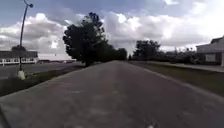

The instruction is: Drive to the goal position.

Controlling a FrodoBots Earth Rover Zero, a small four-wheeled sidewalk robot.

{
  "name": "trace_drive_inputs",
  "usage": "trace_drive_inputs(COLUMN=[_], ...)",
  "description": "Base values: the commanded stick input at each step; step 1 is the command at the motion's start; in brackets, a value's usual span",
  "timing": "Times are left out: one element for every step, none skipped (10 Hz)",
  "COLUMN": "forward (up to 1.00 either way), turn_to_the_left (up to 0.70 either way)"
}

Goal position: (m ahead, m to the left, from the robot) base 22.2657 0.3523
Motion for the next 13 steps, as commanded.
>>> trace_drive_inputs(forward=[0.7,0.7,0.7,0.7,0.7,0.7,0.7,0.7,0.7,0.7,0.7,0.7,0.7], turn_to_the_left=[0.0,0.0,0.0,-0.32,-0.35,-0.31,0.0,0.0,0.0,0.0,0.0,0.0,0.0])
